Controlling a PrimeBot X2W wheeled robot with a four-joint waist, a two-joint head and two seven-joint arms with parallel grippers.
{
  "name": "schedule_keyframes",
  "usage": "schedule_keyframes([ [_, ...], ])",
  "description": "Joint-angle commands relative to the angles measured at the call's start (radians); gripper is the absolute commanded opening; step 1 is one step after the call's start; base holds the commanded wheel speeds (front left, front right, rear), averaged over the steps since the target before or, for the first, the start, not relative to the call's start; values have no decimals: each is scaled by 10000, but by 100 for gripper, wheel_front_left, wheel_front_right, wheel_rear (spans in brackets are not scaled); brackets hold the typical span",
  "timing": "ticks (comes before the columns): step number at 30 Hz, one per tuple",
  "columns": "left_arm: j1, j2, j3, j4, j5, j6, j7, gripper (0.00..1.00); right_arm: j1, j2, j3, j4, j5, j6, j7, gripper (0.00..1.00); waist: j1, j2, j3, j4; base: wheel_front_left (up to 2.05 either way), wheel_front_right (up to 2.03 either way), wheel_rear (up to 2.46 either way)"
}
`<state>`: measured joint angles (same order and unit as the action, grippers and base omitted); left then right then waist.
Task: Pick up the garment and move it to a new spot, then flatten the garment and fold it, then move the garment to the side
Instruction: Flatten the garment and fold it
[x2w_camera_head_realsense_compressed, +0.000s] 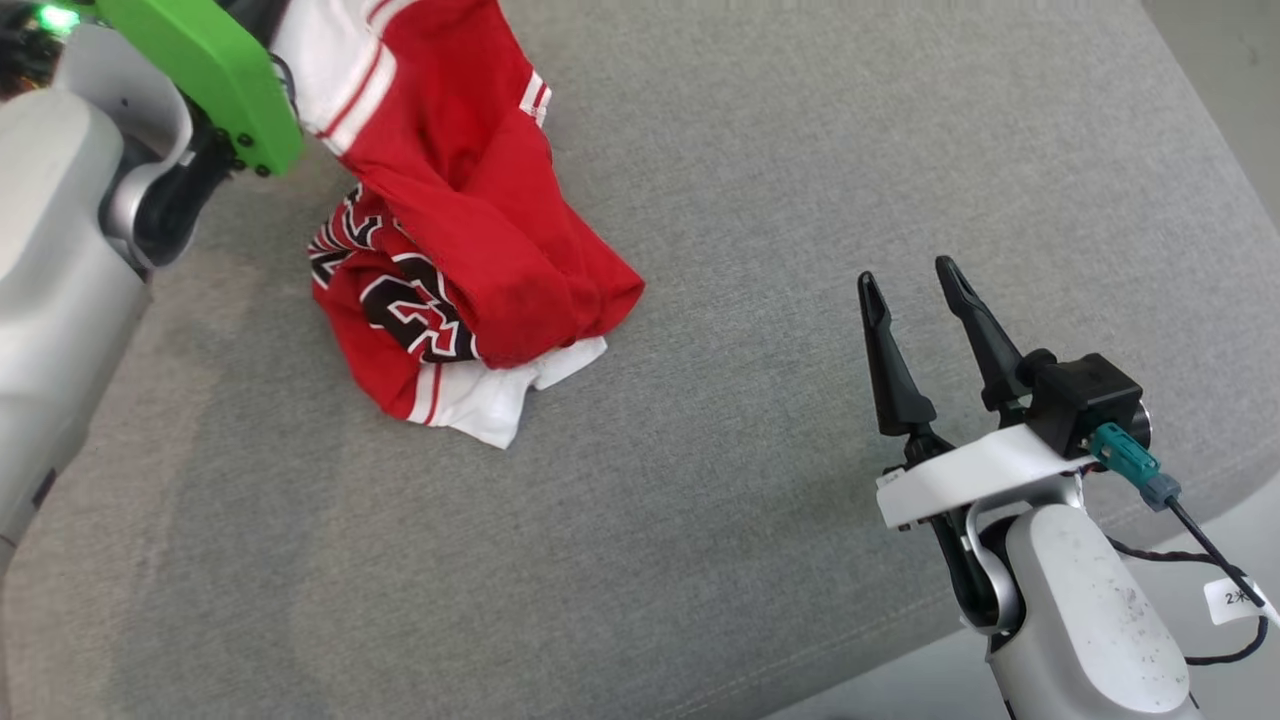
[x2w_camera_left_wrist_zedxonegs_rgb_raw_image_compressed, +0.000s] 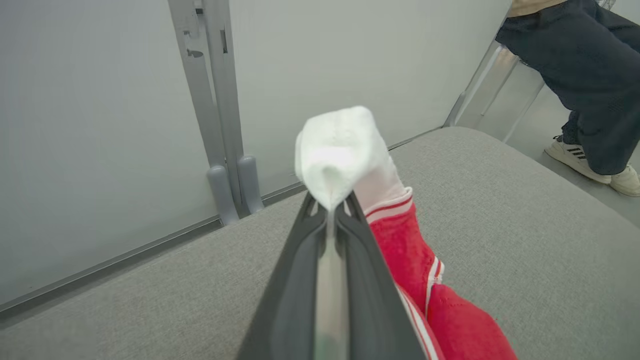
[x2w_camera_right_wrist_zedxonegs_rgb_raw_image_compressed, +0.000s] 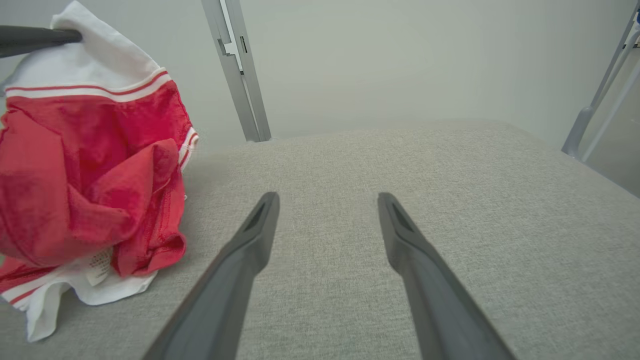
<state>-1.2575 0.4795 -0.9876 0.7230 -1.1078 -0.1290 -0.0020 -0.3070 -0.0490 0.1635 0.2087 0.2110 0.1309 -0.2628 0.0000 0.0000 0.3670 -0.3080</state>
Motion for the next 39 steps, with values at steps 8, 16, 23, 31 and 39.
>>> schedule_keyframes([
  [8, -565, 317, -175, 378, 653, -23, -1828, 0, 539, -28, -204, 108, -379, -3, -31, 100, 0, 0, -1393, 1289, 0, 0, 0],
  [16, 787, 467, -11, -244, 737, 286, -2545, 0, 947, -27, -354, 178, -547, -3, -31, 100, 0, 0, -1855, 2093, 0, 0, 0],
  [23, 3973, 879, 1499, -2484, 1341, 1726, -2629, 0, 1271, -27, -571, 149, -705, -3, -31, 100, 0, 0, -2109, 2819, 0, 0, 0],
  [31, 8281, 651, 3939, -4866, 2266, 2943, -2635, 0, 1359, -27, -666, 236, -831, -3, -31, 100, 0, 0, -2255, 3334, 0, 0, 0],
  [39, 11268, -641, 5998, -5552, 2631, 2879, -2624, 0, 1419, -32, -591, 370, -898, -3, -31, 100, 0, 0, -2398, 3523, 0, 0, 0],
])
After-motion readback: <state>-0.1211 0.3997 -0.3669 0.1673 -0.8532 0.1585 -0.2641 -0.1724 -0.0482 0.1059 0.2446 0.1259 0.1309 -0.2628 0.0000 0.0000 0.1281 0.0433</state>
